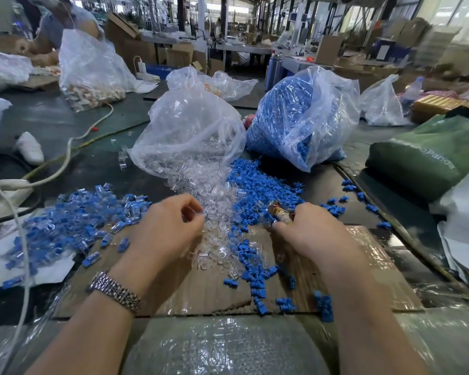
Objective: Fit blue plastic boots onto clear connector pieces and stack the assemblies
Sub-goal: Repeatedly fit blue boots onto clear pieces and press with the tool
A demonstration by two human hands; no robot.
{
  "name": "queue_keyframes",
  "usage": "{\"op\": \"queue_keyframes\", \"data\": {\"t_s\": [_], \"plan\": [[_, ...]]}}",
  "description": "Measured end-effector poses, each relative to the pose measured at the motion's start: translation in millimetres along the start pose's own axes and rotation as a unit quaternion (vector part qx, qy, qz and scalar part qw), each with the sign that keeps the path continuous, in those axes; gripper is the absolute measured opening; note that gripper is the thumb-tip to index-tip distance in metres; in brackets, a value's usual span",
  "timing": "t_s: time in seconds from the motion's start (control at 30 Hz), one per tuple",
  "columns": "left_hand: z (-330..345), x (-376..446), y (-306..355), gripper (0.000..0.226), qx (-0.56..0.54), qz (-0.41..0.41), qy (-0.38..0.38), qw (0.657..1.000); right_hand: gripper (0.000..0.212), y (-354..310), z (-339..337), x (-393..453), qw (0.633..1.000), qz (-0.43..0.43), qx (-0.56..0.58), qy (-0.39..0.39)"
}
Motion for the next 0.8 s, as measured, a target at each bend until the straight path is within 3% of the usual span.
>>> {"op": "queue_keyframes", "data": {"t_s": [0.07,0.3,0.4,0.47,0.57,0.6,0.8], "plan": [[13.3,1.0,1.8,0.012,0.028,0.007,-0.046,0.999,0.047,-0.6,3.4,1.5,1.0,0.004,-0.023,-0.002],[16.1,3.7,-0.6,0.011,0.034,-0.009,-0.051,0.998,0.058,-10.2,8.1,-1.6,0.998,0.008,-0.059,-0.014],[17.4,3.8,-2.4,0.012,0.022,-0.013,-0.061,0.998,0.072,-12.0,3.4,-2.9,0.999,0.018,-0.045,0.018],[18.2,3.7,-3.8,0.013,0.012,-0.014,-0.069,0.997,0.062,-23.1,-4.2,-4.9,0.997,-0.017,-0.031,0.065],[16.8,3.4,-4.6,0.012,-0.006,-0.013,-0.066,0.998,0.016,-47.9,-5.1,-7.5,0.989,-0.125,-0.004,0.08],[14.9,3.7,-5.1,0.011,-0.015,-0.014,-0.059,0.998,0.01,-54.2,-2.3,-8.8,0.986,-0.15,-0.001,0.07],[9.8,4.7,-9.5,0.011,-0.166,-0.049,-0.057,0.983,0.008,-69.1,10.3,-7.0,0.98,-0.192,-0.009,0.055]]}}
Point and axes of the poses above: each hand's wrist, its own x-axis towards the middle knuckle, its own z-axis out of the palm, y = z × x, the point moved 8 cm from there along x, towards the middle knuckle, and after that the axes turned 6 degrees about -y, right-handed, at the moved point
